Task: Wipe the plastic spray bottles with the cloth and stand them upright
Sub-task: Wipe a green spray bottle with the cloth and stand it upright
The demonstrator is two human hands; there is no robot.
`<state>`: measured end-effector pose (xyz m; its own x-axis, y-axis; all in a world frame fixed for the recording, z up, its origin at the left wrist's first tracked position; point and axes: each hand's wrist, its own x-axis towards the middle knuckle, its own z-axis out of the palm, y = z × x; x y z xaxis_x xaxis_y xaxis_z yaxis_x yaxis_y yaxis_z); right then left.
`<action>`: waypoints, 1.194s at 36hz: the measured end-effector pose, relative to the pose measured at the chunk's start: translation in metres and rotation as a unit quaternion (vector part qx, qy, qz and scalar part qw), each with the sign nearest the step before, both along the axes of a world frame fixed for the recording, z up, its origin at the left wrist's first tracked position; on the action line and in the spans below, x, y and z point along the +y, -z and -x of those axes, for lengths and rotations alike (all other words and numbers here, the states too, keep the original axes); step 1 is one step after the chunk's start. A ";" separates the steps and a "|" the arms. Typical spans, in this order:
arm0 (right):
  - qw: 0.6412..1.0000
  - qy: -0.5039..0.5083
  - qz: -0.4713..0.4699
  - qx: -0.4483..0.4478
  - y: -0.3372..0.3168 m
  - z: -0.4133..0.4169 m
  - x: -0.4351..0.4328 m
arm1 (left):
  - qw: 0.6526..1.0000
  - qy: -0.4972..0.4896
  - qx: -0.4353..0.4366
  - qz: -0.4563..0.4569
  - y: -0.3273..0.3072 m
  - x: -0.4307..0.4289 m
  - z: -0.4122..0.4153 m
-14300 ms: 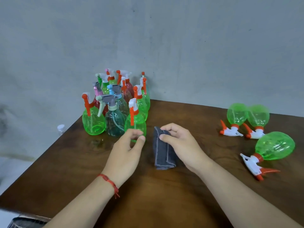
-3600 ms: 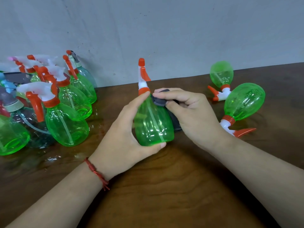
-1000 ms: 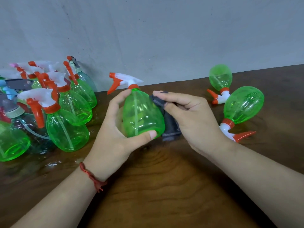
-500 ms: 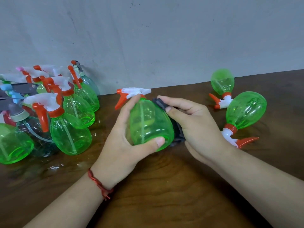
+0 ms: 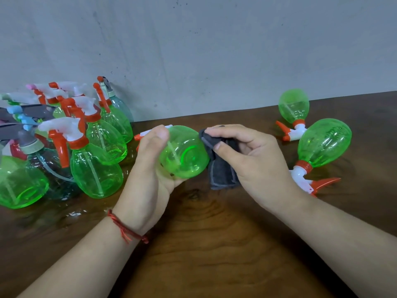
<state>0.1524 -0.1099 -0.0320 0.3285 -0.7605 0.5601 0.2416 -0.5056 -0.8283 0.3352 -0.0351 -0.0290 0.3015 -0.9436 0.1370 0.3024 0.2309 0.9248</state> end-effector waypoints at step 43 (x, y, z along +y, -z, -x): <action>0.979 0.102 0.139 0.109 0.002 0.003 0.002 | 0.993 -0.020 0.099 0.060 -0.002 0.003 0.006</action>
<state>0.1498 -0.1078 -0.0344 0.3199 -0.6512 0.6882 -0.0559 -0.7381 -0.6724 0.3296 -0.0323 -0.0266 0.3712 -0.9107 0.1814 0.4638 0.3511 0.8134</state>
